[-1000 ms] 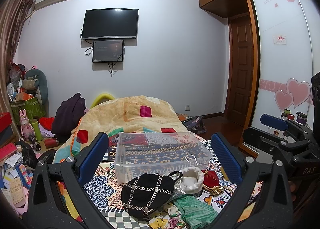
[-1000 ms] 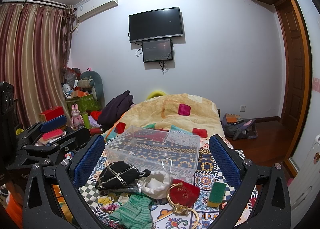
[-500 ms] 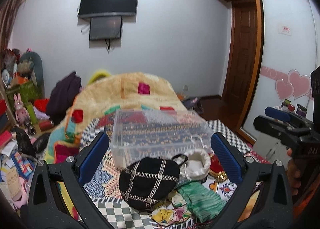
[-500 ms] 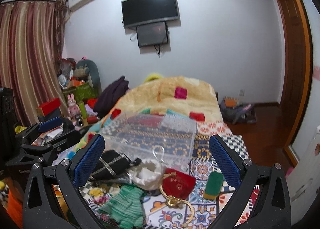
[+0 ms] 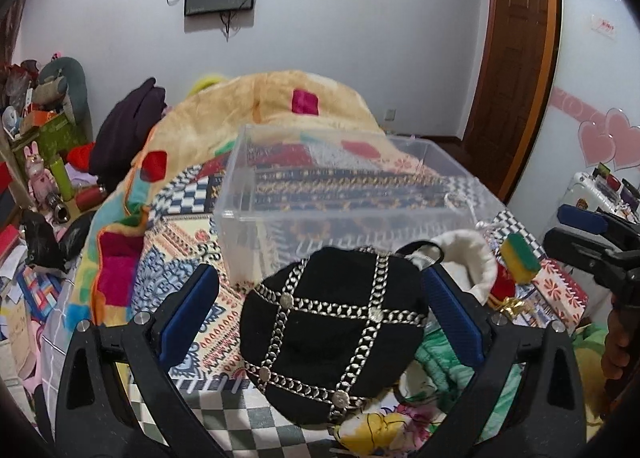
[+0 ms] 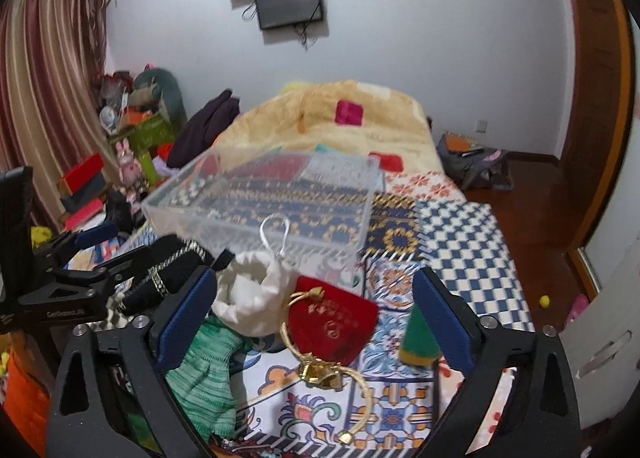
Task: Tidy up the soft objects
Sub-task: 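Grasp the black chain-pattern bag with the left tool while the right tool grasps the white drawstring pouch, then carry the black bag with the left tool while the right tool carries the white pouch toward the box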
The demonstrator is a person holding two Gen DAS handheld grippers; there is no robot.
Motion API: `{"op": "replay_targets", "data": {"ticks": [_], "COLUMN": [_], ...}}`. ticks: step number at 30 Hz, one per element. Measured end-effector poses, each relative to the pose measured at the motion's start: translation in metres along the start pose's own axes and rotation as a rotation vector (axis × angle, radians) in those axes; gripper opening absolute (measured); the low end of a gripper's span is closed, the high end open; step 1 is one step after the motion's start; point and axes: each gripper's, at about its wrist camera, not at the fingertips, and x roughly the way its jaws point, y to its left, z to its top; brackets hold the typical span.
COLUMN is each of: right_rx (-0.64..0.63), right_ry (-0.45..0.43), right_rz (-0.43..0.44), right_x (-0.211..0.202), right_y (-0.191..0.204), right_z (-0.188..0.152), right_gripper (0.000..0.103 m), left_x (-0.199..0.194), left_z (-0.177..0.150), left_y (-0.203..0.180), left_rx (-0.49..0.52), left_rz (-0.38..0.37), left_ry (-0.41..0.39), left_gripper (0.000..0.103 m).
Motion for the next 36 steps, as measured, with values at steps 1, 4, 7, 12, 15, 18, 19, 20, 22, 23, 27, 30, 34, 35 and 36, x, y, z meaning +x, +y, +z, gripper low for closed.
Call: {"op": "replay_targets", "data": {"ticks": [1,4,7,12,15,18,19,20,22,23,27,30,34,35,36], "right_rx": [-0.003,0.004,0.01,0.01,0.014,0.003,0.002,0.005,0.005,0.004,0.004,0.005,0.002,0.0,-0.001], "right_ry": [0.015,0.053,0.095,0.149,0.154,0.146,0.143,0.135,0.128,0.118,0.073,0.034,-0.006,-0.017,-0.026], "right_rz": [0.007,0.037,0.066,0.099,0.109,0.102,0.103,0.108,0.11,0.11,0.107,0.108,0.11,0.11,0.111], "right_x": [0.005,0.018,0.031,0.047,0.05,0.049,0.048,0.046,0.045,0.042,0.031,0.02,0.009,0.006,0.004], "right_y": [0.002,0.007,0.009,0.014,0.015,0.016,0.016,0.016,0.015,0.015,0.015,0.014,0.014,0.015,0.015], "right_z": [-0.001,-0.001,-0.003,-0.003,-0.001,-0.001,-0.001,-0.001,0.001,0.002,0.006,0.01,0.017,0.019,0.021], "right_gripper": [0.088,0.074,0.061,0.042,0.029,0.015,0.013,0.012,0.01,0.01,0.009,0.009,0.008,0.008,0.008], "left_x": [0.003,0.011,0.019,0.019,0.017,0.016,0.015,0.014,0.012,0.011,-0.002,-0.014,-0.032,-0.035,-0.039], "left_z": [-0.001,-0.003,-0.005,-0.011,-0.013,-0.015,-0.015,-0.015,-0.015,-0.015,-0.01,-0.004,0.005,0.007,0.01], "left_y": [0.001,0.001,0.003,0.004,0.005,0.004,0.003,0.002,0.003,0.003,0.005,0.008,0.009,0.009,0.009], "left_rx": [-0.002,-0.003,-0.011,-0.016,-0.012,-0.004,0.003,0.009,0.017,0.017,0.019,0.007,0.006,0.007,0.008], "left_rz": [-0.003,-0.01,-0.04,-0.065,-0.077,-0.073,-0.07,-0.068,-0.064,-0.062,-0.059,-0.065,-0.069,-0.068,-0.066], "left_ry": [0.007,0.024,0.053,0.057,0.056,0.054,0.05,0.049,0.044,0.039,0.011,-0.022,-0.072,-0.082,-0.095], "left_gripper": [0.103,0.094,0.082,0.07,0.058,0.049,0.043,0.038,0.031,0.029,0.022,0.021,0.021,0.021,0.021]}}
